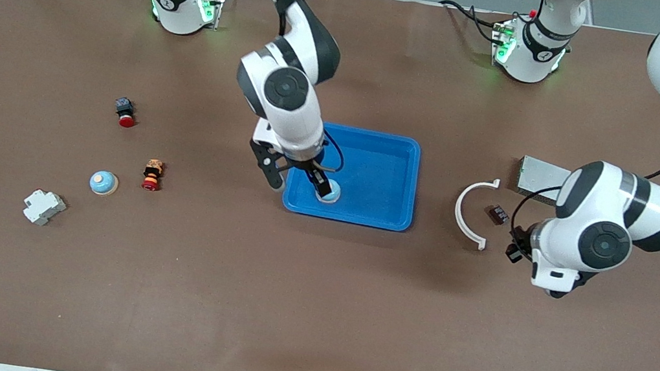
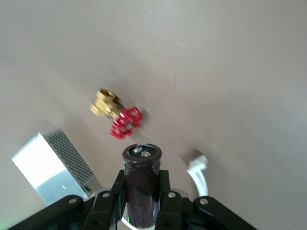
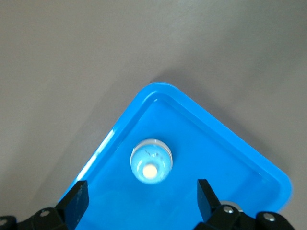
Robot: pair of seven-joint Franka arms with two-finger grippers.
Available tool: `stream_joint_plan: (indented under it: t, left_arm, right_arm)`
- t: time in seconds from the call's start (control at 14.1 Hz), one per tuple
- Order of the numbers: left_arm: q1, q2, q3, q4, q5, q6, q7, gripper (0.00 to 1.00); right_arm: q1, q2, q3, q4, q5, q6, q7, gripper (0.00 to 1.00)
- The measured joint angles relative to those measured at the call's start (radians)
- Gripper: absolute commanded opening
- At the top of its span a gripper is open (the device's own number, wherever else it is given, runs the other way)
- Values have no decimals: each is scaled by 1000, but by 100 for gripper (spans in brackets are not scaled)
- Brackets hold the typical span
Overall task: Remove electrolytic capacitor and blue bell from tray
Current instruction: 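Carry the capacitor toward the valve while the right gripper reaches the bell, then lower the capacitor by the valve while the right gripper grasps the bell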
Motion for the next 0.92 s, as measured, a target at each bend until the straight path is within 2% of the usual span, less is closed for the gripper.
stream_joint_plan:
  t: [0.28, 0.57, 0.92]
  left_arm:
    - [29, 0, 0, -10, 25, 0, 119, 0]
    - [76, 1, 0, -28, 28, 4, 199, 0]
    - [96, 27, 2, -42, 40, 43, 210, 0]
  right_arm:
    - [18, 90, -3, 51, -28, 0, 14, 100]
    - [44, 117, -4, 52, -82, -1, 76, 100]
    - [55, 147, -5, 53, -97, 27, 94, 100]
